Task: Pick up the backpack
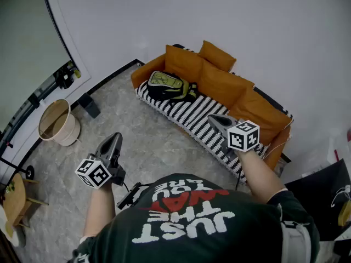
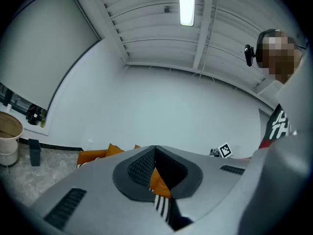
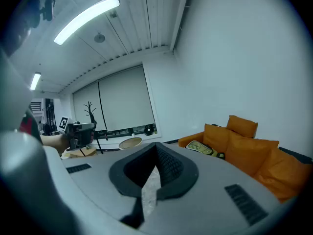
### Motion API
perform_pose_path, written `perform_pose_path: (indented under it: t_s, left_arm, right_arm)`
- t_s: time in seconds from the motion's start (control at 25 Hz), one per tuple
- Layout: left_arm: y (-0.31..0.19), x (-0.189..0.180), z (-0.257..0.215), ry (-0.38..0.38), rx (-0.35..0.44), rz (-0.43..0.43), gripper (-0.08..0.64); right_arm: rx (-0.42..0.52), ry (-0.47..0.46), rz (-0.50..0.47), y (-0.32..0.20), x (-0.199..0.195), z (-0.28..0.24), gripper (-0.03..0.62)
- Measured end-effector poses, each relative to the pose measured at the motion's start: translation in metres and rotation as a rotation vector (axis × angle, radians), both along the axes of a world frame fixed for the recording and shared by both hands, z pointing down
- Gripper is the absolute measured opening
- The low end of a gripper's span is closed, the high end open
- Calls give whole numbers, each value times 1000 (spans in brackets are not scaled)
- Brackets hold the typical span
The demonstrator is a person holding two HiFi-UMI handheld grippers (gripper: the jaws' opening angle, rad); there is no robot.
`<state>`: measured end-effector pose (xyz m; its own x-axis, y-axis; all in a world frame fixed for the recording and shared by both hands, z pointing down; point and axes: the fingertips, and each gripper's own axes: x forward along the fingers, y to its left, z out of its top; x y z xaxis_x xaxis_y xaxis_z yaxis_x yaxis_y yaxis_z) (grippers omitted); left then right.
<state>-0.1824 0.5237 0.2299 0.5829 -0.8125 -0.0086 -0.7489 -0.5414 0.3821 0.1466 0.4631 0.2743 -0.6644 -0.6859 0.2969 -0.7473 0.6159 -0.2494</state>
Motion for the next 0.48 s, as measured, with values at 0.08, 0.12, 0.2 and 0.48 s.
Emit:
perform_pose_path:
  t_s: [0.08,0.12,0.2,0.48]
  left_arm:
    - [-1,5,-1,-4,8,2,11]
    - [-2,6,-2,-5,11,2,11]
    - [-2,9,-3,-5,12,0,11]
    - [-3,21,-1,-17,6,7,11]
  right_arm:
    - [0,2,0,-2,6,0,26]
    - [0,3,-1,-3,8,0,26]
    - [1,6,-4,-3,9,-1,26]
    - [-2,12,-18,-5,15,1,26]
